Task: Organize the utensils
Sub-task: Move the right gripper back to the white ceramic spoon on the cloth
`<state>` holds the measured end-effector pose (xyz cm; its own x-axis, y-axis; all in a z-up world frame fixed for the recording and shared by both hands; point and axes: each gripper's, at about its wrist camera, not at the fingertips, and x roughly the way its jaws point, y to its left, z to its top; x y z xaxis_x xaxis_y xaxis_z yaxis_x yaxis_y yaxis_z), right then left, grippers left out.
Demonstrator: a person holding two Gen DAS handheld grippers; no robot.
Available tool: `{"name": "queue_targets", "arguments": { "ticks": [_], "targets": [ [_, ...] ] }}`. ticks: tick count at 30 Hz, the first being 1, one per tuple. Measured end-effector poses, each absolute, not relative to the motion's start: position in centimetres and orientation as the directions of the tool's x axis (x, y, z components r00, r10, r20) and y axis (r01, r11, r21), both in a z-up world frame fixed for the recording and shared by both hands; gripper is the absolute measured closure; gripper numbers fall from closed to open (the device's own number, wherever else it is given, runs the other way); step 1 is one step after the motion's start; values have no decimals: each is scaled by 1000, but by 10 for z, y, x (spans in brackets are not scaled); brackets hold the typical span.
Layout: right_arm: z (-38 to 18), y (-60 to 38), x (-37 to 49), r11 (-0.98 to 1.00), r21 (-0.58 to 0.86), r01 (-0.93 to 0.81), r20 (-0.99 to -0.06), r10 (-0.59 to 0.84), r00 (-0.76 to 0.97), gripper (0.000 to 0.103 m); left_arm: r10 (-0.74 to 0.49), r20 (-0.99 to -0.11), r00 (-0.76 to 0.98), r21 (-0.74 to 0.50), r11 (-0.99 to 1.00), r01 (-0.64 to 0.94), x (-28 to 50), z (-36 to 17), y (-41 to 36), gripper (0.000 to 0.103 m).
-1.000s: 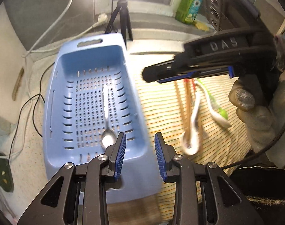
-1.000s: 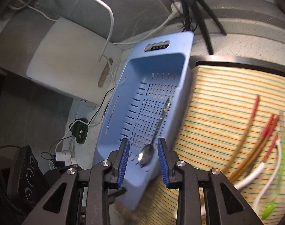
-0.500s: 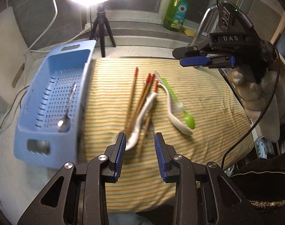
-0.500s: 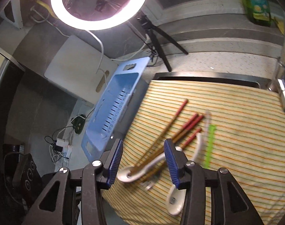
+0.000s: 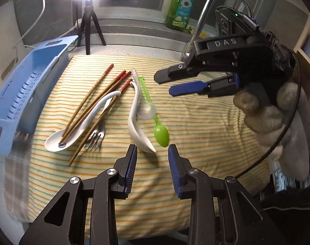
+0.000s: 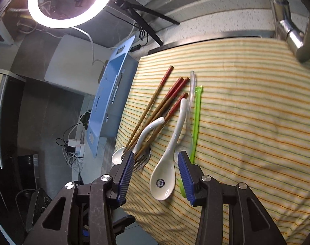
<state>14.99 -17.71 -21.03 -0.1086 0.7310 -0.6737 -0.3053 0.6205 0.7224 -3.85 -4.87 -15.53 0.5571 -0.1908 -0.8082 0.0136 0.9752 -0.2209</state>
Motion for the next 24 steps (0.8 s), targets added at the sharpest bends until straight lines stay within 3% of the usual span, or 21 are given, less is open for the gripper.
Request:
{"name": "queue_targets", "arguments": {
  "ticks": [7,24],
  "targets": [
    [-227,-164,154,613,740,-277,-662,736,-138,74,-154,-834,530,-205,978,-38,-17,-171,-42,73],
    [-249,-142,159,662,698,-273,-712,684,-162,75,-100,-875,473,-121,993,-14,-8,-186,-37,73]
  ]
}}
